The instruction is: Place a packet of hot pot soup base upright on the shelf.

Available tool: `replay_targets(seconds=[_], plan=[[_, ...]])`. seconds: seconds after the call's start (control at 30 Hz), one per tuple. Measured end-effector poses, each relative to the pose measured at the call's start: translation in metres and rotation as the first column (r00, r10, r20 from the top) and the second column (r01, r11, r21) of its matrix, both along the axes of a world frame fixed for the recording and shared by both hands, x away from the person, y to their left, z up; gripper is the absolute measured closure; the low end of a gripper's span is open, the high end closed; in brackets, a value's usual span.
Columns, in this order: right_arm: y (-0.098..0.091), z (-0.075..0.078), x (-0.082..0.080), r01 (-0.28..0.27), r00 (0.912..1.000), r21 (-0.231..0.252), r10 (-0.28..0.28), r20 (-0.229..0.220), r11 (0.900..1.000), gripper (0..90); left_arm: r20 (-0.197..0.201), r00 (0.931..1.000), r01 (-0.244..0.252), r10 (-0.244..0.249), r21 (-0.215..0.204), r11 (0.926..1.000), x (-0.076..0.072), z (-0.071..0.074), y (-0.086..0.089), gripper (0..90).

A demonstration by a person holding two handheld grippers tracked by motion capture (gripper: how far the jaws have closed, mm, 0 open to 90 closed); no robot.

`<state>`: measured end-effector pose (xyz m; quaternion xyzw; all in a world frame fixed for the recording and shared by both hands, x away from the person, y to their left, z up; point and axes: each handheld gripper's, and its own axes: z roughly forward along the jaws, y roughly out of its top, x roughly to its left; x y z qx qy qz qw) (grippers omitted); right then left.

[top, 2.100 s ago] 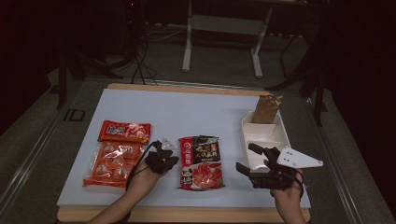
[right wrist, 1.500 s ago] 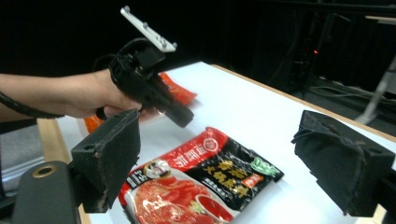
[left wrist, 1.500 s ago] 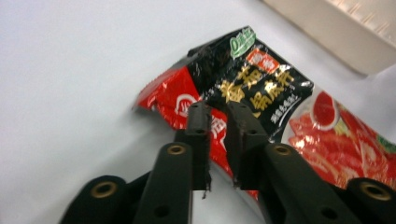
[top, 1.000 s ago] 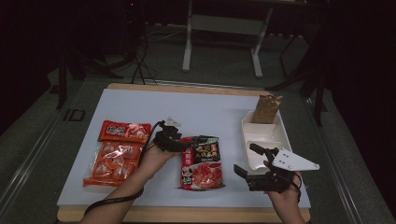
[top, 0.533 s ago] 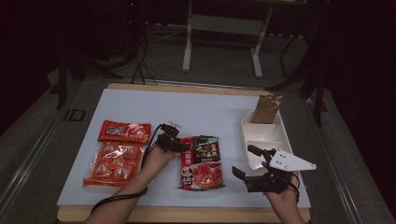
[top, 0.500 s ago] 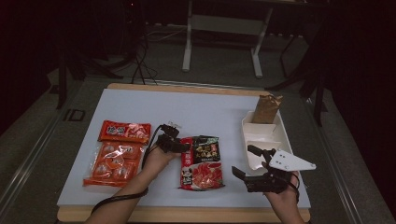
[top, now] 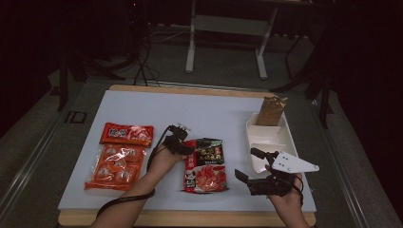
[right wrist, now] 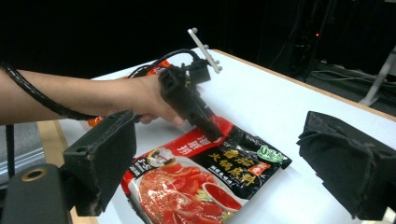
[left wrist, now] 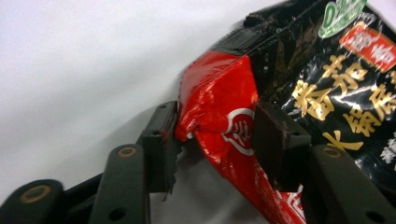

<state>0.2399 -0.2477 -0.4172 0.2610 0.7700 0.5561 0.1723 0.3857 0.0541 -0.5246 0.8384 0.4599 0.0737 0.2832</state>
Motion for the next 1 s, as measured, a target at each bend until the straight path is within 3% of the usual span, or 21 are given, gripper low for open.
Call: replay_targets(seconds=[0.13, 0.23, 0.4, 0.6, 0.87, 0.93, 1.0], plan=[[0.001, 0.000, 0.001, -0.005, 1.0000, 0.003, 0.005, -0.005, 1.0000, 10.8, 0.001, 1.0000, 0.010, -0.010, 0.021, 0.9997, 0.000, 0.001, -0.001, 72.8], [0.003, -0.001, 0.001, -0.008, 0.9999, 0.000, 0.008, -0.008, 1.0000, 10.8, 0.004, 1.0000, 0.007, -0.007, 0.028, 0.9996, -0.001, 0.001, -0.003, 78.1], [0.004, -0.001, 0.002, -0.015, 0.9998, 0.004, 0.015, -0.011, 0.9999, 10.7, -0.007, 1.0000, -0.005, 0.005, -0.021, 0.9998, -0.001, 0.003, 0.000, 82.8], [0.001, 0.000, 0.002, -0.014, 0.9999, 0.018, 0.014, -0.005, 0.9997, 10.7, 0.029, 0.9996, -0.002, 0.003, -0.036, 0.9994, -0.005, 0.006, 0.000, 84.5], [-0.002, 0.001, 0.003, -0.003, 1.0000, 0.011, 0.003, -0.009, 0.9999, 10.7, 0.088, 0.9958, 0.030, -0.024, -0.064, 0.9975, -0.012, 0.022, 0.000, 86.9], [-0.003, 0.001, 0.004, -0.005, 1.0000, 0.013, 0.005, 0.007, 0.9999, 10.8, 0.107, 0.9938, 0.037, -0.029, -0.071, 0.9968, -0.015, 0.027, 0.001, 87.0], [-0.004, 0.002, 0.004, 0.008, 0.9988, -0.021, -0.007, 0.049, 0.9998, 13.6, 0.128, 0.9909, 0.050, -0.040, -0.074, 0.9960, -0.018, 0.033, 0.000, 87.2]])
